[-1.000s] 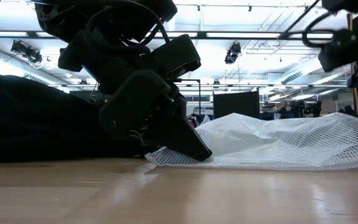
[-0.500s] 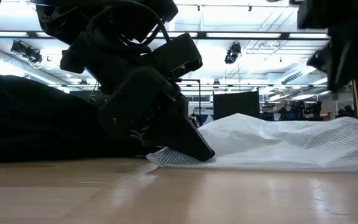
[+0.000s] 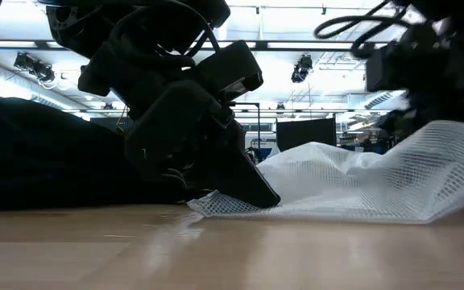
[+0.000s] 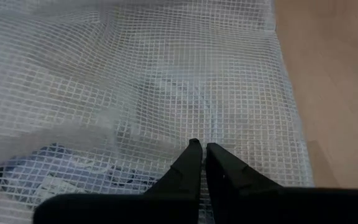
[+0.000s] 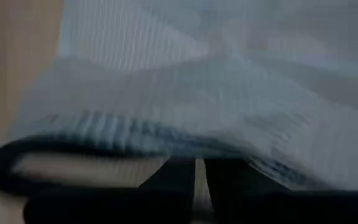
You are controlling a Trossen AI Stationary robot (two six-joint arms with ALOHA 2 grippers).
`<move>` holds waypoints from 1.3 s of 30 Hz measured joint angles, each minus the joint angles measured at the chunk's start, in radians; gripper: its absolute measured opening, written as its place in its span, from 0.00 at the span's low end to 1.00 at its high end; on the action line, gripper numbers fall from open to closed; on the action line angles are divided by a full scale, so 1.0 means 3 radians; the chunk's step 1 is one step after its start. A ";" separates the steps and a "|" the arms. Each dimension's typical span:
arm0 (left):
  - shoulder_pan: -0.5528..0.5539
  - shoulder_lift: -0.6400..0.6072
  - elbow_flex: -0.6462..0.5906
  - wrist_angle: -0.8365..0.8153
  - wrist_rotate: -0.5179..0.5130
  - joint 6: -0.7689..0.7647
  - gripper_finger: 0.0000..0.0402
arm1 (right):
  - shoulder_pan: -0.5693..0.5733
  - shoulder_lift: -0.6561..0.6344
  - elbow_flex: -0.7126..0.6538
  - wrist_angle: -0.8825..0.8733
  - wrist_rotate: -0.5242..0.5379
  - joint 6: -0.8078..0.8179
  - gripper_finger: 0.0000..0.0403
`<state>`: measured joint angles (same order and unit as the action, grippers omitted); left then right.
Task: Unpack backpack
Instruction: Remove the chocolate bar from the zip bag
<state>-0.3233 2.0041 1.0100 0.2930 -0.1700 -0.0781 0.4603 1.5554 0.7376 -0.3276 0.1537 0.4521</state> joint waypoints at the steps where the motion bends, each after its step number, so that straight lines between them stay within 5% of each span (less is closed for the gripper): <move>1: 0.0000 0.0000 0.0000 0.0003 0.0024 0.0039 0.00 | -0.0029 0.0101 0.0000 0.0128 0.0000 -0.0074 0.03; 10: -0.0032 -0.0433 -0.0009 -0.0527 0.0056 0.0145 0.00 | -0.0070 0.0264 0.0000 0.0612 0.0295 -0.0381 0.01; 15: -0.0094 -0.0703 -0.0004 -0.0898 -0.0205 0.0115 0.00 | -0.0058 0.0252 -0.0001 0.0775 0.0289 -0.0413 0.00; 28: -0.0139 -0.0793 -0.0001 -0.2089 -0.0417 -0.0653 0.02 | -0.0051 0.0254 -0.0001 0.0845 0.0295 -0.0409 0.00; 39: -0.0262 -0.0762 -0.0005 -0.2090 -0.0927 0.0078 0.15 | -0.0051 0.0254 -0.0001 0.0889 0.0294 -0.0409 0.03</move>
<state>-0.4020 1.7756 1.0084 -0.3340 -0.4480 -0.0548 0.4450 1.6318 0.7372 -0.0608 0.2420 0.3294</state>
